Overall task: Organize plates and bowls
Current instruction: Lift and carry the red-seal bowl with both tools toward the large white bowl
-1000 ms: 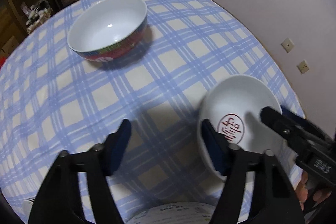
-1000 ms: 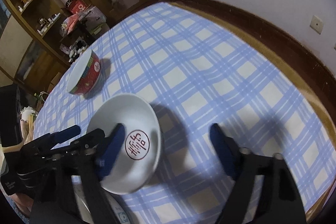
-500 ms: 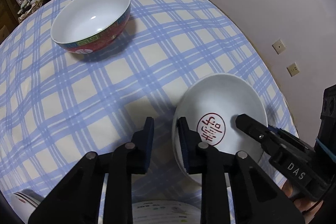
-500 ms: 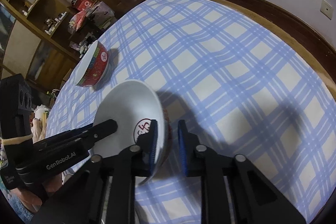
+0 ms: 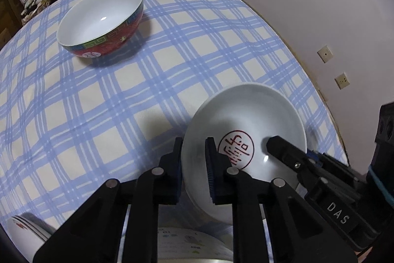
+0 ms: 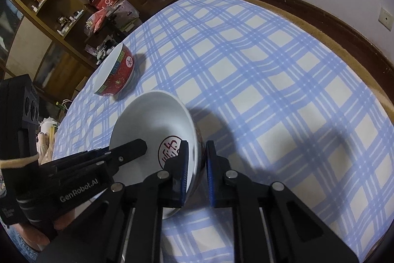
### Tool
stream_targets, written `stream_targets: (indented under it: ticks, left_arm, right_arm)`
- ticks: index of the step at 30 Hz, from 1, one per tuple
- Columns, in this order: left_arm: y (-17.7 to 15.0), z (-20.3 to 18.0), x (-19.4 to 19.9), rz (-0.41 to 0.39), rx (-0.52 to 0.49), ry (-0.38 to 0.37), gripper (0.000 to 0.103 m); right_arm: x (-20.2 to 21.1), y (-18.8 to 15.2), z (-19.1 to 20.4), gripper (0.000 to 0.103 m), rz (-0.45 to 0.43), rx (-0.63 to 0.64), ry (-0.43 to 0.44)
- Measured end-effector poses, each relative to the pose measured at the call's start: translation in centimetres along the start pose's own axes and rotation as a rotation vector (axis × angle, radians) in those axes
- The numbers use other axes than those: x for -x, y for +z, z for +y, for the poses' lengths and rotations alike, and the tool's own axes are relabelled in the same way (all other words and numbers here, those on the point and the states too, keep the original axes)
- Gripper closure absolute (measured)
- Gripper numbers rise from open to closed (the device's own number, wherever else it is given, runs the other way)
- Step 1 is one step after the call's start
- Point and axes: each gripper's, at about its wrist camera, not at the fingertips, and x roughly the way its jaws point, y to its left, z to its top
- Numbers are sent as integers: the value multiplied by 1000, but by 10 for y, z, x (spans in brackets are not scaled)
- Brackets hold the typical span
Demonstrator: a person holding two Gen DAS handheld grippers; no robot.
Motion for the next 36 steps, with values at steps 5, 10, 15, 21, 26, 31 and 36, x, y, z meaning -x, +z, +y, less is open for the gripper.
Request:
stream_targets:
  ticks: [5, 10, 15, 21, 26, 31, 36]
  left_arm:
    - [-3, -4, 17, -26, -14, 2, 86]
    - [-8, -5, 36, -55, -3, -14, 86]
    - [-15, -4, 55, -78, 2, -17, 86]
    - [-28, 1, 83, -113, 22, -5, 86]
    - [-41, 2, 106, -142, 19, 22, 86]
    - [-58, 9, 124, -162, 38, 30, 86]
    - [-75, 16, 134, -166, 63, 36, 86]
  right_arm:
    - [10, -2, 3, 88, -20, -4, 21]
    - [27, -5, 12, 88, -55, 17, 34]
    - [42, -9, 23, 88, -76, 38, 45]
    - [59, -18, 44, 88, -95, 80, 60]
    - [70, -26, 58, 88, -102, 104, 74]
    - [83, -41, 74, 88, -109, 134, 85]
    - [94, -54, 86, 88, -119, 162, 80]
